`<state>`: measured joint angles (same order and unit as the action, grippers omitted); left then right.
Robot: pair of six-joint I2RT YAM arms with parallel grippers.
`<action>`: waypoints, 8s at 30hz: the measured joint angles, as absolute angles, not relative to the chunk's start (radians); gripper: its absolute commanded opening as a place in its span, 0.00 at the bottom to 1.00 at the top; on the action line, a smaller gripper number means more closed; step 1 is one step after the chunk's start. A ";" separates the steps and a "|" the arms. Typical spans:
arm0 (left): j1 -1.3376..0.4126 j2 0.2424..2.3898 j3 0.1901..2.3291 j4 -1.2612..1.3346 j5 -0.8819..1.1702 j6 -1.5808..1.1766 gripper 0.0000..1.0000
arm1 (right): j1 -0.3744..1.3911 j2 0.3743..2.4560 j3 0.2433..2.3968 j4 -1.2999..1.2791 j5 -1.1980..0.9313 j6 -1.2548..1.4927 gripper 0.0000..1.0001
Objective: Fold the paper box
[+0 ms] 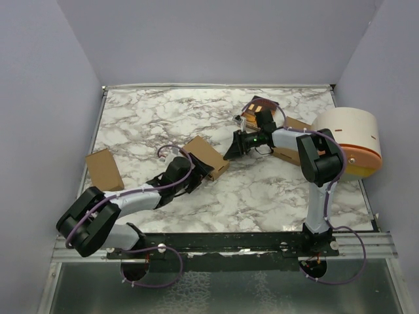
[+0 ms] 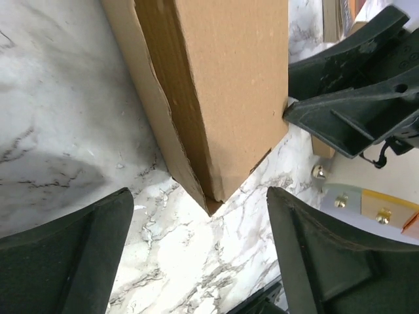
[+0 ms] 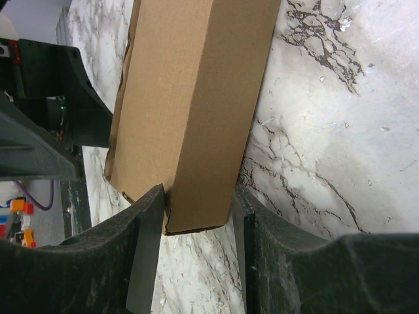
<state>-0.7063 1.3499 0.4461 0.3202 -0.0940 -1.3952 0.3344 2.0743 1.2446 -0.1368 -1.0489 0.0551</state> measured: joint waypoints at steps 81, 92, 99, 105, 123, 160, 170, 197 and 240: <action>-0.509 1.551 0.265 0.993 0.290 -1.311 0.69 | 0.334 2.077 1.250 -0.156 -1.050 0.054 0.45; -0.606 1.558 0.345 0.789 0.154 -1.394 0.49 | 0.334 2.078 1.250 -0.156 -1.050 0.054 0.45; -0.632 1.526 0.386 0.654 0.095 -1.422 0.47 | 0.334 2.078 1.251 -0.156 -1.050 0.054 0.44; -0.643 1.497 0.416 0.561 0.072 -1.427 0.42 | 0.334 2.078 1.251 -0.156 -1.050 0.054 0.44; -0.672 1.419 0.432 0.448 0.036 -1.459 0.44 | 0.334 2.078 1.251 -0.156 -1.051 0.054 0.44; -0.679 1.424 0.462 0.384 0.029 -1.469 0.22 | 0.334 2.079 1.252 -0.155 -1.051 0.055 0.44; -0.682 1.421 0.462 0.381 0.029 -1.469 0.12 | 0.334 2.080 1.253 -0.155 -1.051 0.055 0.44; -0.683 1.409 0.453 0.421 0.029 -1.472 0.40 | 0.333 2.080 1.254 -0.156 -1.051 0.054 0.45; -0.585 0.983 0.388 0.468 0.134 -0.764 0.99 | 0.335 2.051 1.275 -0.258 -1.095 -0.088 0.65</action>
<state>-0.5854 0.9829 0.3882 0.4683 0.1337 -0.7643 0.3347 2.0510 1.2747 -0.2581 -1.0954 -0.0883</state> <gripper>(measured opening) 0.985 0.632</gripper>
